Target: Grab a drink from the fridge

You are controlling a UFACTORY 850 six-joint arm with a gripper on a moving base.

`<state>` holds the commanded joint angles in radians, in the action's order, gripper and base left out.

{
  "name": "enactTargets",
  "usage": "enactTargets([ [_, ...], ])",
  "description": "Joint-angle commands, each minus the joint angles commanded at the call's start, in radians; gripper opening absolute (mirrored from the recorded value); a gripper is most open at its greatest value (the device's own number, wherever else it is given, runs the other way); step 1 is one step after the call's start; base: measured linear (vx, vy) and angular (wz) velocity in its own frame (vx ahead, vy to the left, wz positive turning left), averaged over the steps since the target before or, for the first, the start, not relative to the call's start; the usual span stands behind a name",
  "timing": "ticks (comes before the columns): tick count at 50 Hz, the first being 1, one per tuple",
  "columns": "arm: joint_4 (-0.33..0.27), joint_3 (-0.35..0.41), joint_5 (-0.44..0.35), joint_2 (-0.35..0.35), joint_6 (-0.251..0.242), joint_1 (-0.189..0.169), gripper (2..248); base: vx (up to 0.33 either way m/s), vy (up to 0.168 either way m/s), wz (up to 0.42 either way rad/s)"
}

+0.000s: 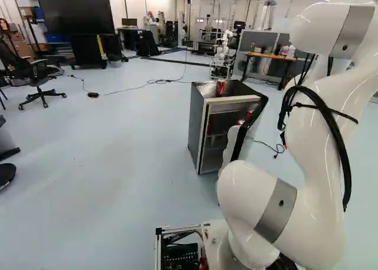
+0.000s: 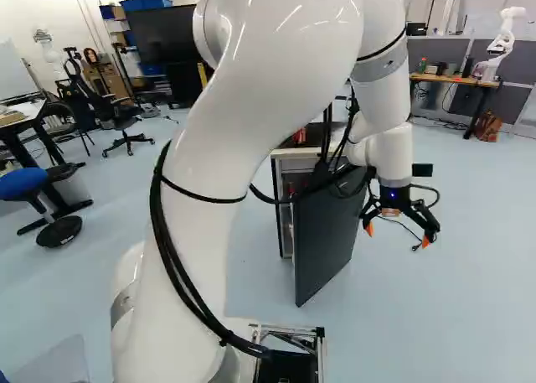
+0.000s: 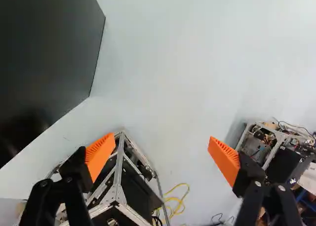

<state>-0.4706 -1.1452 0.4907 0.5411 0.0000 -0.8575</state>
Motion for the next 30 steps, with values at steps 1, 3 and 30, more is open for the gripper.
enactTargets([
  [1,-0.003,0.006,-0.010,-0.004,0.000,0.001,247,0.000,0.000,0.000],
  [3,-0.008,0.017,-0.031,-0.011,0.000,0.002,247,0.000,0.000,0.000],
  [30,-0.040,0.155,-0.251,-0.106,0.000,0.039,247,0.000,0.000,0.000],
])
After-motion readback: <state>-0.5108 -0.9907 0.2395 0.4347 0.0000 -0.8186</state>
